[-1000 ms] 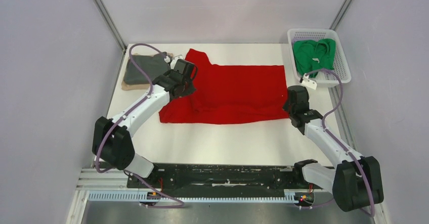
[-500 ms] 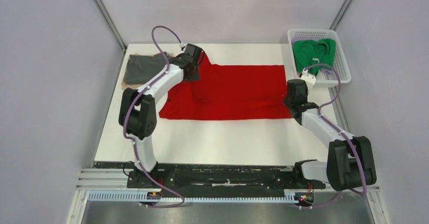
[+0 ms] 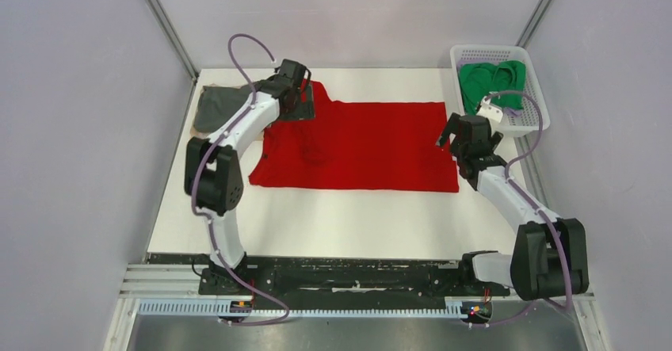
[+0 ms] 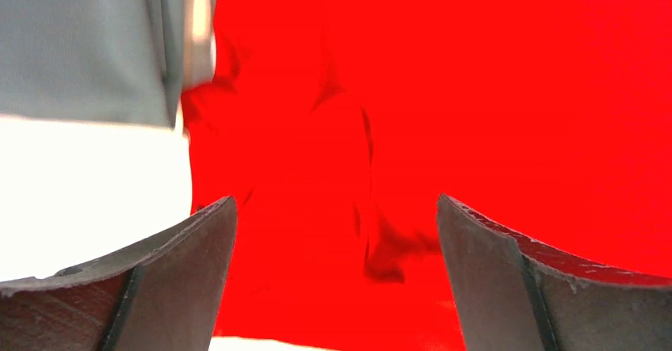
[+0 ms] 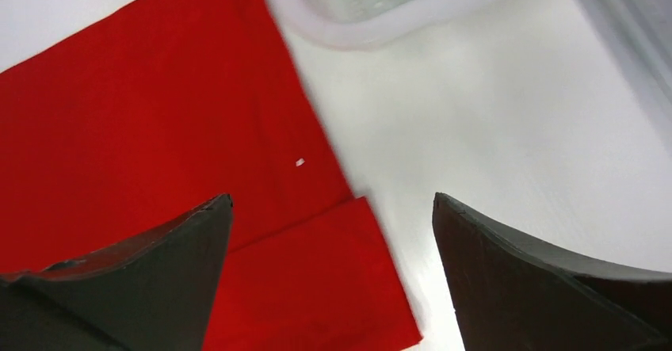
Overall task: Fold and stack the t-shirts
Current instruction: Fold the flattened tshirt in 1/3 of the way
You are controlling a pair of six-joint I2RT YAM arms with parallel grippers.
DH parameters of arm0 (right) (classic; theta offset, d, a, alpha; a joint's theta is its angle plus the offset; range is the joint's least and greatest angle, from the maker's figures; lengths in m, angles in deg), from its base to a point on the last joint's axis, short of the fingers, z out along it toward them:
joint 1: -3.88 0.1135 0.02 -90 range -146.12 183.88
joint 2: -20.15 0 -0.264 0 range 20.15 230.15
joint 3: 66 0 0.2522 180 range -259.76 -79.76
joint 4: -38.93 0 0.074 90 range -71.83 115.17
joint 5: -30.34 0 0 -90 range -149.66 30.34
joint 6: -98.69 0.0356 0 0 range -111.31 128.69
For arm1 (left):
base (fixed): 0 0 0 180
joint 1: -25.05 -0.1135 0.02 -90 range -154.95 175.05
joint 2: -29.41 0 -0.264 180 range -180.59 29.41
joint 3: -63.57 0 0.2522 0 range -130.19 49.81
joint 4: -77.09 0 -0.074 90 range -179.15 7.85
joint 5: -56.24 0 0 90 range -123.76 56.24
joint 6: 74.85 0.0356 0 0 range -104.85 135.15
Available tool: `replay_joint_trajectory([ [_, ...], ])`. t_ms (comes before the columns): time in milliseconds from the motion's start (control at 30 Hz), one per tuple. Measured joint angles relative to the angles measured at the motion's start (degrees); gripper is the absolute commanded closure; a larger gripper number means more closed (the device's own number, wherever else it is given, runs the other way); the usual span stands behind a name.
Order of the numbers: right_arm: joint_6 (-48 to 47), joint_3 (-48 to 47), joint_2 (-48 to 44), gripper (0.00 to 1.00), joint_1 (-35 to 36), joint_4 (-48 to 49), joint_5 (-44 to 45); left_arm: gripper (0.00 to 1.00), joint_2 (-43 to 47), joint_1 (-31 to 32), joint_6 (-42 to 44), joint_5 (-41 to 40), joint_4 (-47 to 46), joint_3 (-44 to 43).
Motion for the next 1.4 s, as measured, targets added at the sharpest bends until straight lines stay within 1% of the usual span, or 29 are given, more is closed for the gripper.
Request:
replay_joint_trajectory([
  [167, -1.11, 6.56, -4.33, 0.02, 0.72, 4.31, -12.72, 0.0, 16.33, 0.13, -3.85, 4.81, -3.67, 18.25],
  [267, -2.08, 10.8, -4.46, 0.02, 2.75, 6.19, -20.52, 0.0, 25.33, 0.11, -7.21, 11.47, -10.12, 30.8],
  [333, -2.75, 12.22, -4.15, 0.02, 4.0, 6.49, -24.2, 0.0, 27.63, 0.13, -9.4, 16.59, -14.4, 37.13],
  [433, -3.15, 12.66, -3.54, 0.02, 4.52, 7.63, -27.19, 0.0, 25.99, 0.17, -11.06, 20.57, -17.11, 39.67],
  [633, -3.58, 13.86, -3.76, 0.02, 4.57, 9.7, -28.5, 0.0, 19.15, 0.17, -13.09, 24.76, -20.7, 39.3],
  [900, -4.0, 14.29, -3.82, 0.02, 4.57, 9.66, -27.5, 0.0, 9.88, 0.5, -14.36, 29.59, -22.91, 32.72],
  [1000, -4.04, 14.29, -3.82, 0.02, 4.57, 9.66, -26.51, 0.0, 7.63, 0.68, -14.88, 30.18, -23.47, 29.18],
  [1267, -4.48, 14.29, -3.96, 0.02, 4.57, 9.07, -24.04, 0.0, -2.36, 0.81, -15.21, 31.17, -23.93, 13.03],
  [1400, -4.68, 14.29, -4.39, 0.02, 4.57, 8.7, -23.82, 0.0, -2.38, 1.01, -14.82, 30.42, -21.66, 11.45],
])
